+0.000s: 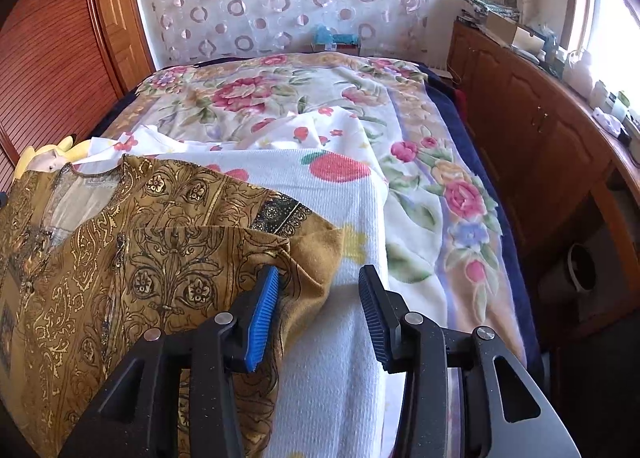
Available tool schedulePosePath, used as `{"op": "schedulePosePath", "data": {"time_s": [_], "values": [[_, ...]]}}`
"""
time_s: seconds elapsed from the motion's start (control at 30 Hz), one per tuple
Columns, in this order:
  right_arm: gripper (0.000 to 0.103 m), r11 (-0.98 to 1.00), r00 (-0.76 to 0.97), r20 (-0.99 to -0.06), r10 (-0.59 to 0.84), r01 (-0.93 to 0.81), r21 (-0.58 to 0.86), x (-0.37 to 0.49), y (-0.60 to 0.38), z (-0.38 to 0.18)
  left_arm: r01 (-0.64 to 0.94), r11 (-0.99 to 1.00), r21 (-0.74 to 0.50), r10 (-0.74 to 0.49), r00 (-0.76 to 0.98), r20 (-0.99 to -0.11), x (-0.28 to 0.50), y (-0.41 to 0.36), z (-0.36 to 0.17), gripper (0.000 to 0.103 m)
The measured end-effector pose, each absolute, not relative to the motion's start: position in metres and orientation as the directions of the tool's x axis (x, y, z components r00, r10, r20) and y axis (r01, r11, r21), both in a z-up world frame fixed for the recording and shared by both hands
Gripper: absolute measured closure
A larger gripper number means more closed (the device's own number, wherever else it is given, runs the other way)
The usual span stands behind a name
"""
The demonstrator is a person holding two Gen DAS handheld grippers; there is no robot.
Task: Fold small clothes
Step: 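Pinch the shirt edges with both grippers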
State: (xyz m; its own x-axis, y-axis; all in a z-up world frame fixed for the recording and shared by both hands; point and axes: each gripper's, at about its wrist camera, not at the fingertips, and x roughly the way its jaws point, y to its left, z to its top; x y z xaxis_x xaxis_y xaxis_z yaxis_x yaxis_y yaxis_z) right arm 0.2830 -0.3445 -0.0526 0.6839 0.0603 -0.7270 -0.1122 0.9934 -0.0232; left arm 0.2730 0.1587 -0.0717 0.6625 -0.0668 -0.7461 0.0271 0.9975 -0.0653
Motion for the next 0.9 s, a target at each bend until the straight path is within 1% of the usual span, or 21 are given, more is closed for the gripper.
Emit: {"op": "schedulePosePath", "data": {"time_s": [0.2,0.27,0.33,0.37,0.4,0.43,0.47,0.5,0.53,0.57,0.67,0.9], "values": [[0.061,0.990,0.674,-0.735,0.069,-0.138,-0.034,0.283,-0.341,-0.053,0.025,0.991,-0.129,-0.115,0.628,-0.770,0.280,0.163,-0.079,0.047],[0.069,0.987,0.668,-0.740,0.080,-0.159,-0.037,0.283,-0.339,-0.052,0.029,0.989,-0.142,-0.128,0.626,-0.769,0.279,0.163,-0.080,0.047],[0.074,0.983,0.664,-0.742,0.090,-0.178,-0.040,0.281,-0.337,-0.051,0.037,0.987,-0.159,-0.147,0.627,-0.765,0.278,0.162,-0.080,0.048],[0.079,0.983,0.663,-0.743,0.089,-0.179,-0.042,0.281,-0.337,-0.051,0.041,0.986,-0.159,-0.149,0.627,-0.764,0.277,0.161,-0.080,0.054],[0.082,0.983,0.663,-0.743,0.094,-0.181,-0.037,0.281,-0.338,-0.050,0.047,0.986,-0.159,-0.153,0.627,-0.764,0.277,0.160,-0.080,0.057],[0.086,0.982,0.662,-0.743,0.101,-0.184,-0.031,0.281,-0.338,-0.050,0.054,0.985,-0.165,-0.162,0.625,-0.763,0.276,0.159,-0.080,0.064],[0.090,0.982,0.662,-0.743,0.103,-0.186,-0.029,0.281,-0.339,-0.050,0.061,0.984,-0.168,-0.170,0.625,-0.762,0.275,0.157,-0.079,0.075],[0.091,0.982,0.662,-0.742,0.108,-0.189,-0.026,0.280,-0.339,-0.050,0.075,0.983,-0.170,-0.179,0.624,-0.761,0.275,0.156,-0.079,0.082],[0.092,0.981,0.662,-0.741,0.110,-0.191,-0.025,0.281,-0.339,-0.050,0.090,0.982,-0.163,-0.184,0.622,-0.761,0.274,0.153,-0.078,0.092],[0.094,0.981,0.665,-0.739,0.110,-0.192,-0.027,0.281,-0.339,-0.050,0.093,0.984,-0.151,-0.176,0.626,-0.759,0.273,0.151,-0.077,0.096],[0.096,0.981,0.679,-0.726,0.112,-0.192,-0.028,0.278,-0.339,-0.050,0.109,0.987,-0.119,-0.162,0.661,-0.732,0.263,0.142,-0.065,0.099],[0.098,0.979,0.758,-0.636,0.145,-0.202,-0.019,0.246,-0.327,-0.028,0.166,0.977,-0.131,-0.211,0.743,-0.634,0.223,0.123,-0.024,0.100]]}}
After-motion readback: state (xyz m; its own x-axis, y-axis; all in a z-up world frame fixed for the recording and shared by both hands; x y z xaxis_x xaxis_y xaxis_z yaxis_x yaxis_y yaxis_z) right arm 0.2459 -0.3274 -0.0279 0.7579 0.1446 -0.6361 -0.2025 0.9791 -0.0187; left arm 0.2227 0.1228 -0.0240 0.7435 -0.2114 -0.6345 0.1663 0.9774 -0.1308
